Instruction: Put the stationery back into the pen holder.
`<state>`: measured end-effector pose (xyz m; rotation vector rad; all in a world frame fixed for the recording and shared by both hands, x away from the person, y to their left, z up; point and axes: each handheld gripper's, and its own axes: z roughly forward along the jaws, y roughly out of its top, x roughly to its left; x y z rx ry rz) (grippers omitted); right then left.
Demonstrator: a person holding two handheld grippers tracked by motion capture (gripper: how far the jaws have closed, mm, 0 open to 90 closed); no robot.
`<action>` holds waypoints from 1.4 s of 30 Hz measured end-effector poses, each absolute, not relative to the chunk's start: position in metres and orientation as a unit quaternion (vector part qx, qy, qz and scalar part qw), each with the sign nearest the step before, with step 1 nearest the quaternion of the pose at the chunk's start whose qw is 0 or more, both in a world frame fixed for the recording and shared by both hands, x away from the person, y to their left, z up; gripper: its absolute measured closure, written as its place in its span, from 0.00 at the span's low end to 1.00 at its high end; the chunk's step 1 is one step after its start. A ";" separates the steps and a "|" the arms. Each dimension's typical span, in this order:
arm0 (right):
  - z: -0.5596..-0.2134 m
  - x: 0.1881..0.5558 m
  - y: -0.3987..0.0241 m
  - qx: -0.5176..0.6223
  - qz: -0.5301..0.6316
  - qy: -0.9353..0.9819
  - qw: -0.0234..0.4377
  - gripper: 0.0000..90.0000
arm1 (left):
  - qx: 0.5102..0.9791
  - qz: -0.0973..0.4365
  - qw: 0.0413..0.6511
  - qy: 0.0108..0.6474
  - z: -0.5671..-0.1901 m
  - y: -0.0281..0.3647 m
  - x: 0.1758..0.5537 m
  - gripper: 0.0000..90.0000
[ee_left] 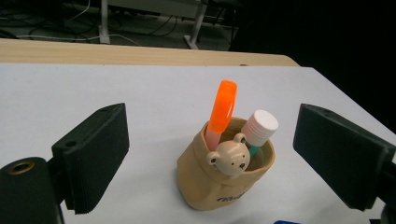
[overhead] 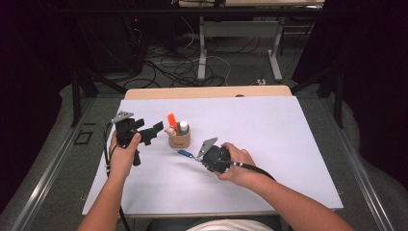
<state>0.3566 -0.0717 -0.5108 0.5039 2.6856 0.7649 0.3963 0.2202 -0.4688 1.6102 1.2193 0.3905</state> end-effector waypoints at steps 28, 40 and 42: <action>-0.489 0.340 -0.113 -0.133 0.135 0.883 0.430 0.90 | 0.782 0.154 0.470 0.379 -0.462 0.166 0.388 0.13; -0.488 0.332 -0.107 -0.207 0.091 0.861 0.455 0.90 | 0.836 0.142 0.436 0.303 -0.463 0.135 0.382 0.23; -0.487 0.330 -0.106 -0.215 0.087 0.857 0.460 0.90 | 0.845 0.130 0.428 0.292 -0.462 0.128 0.381 0.26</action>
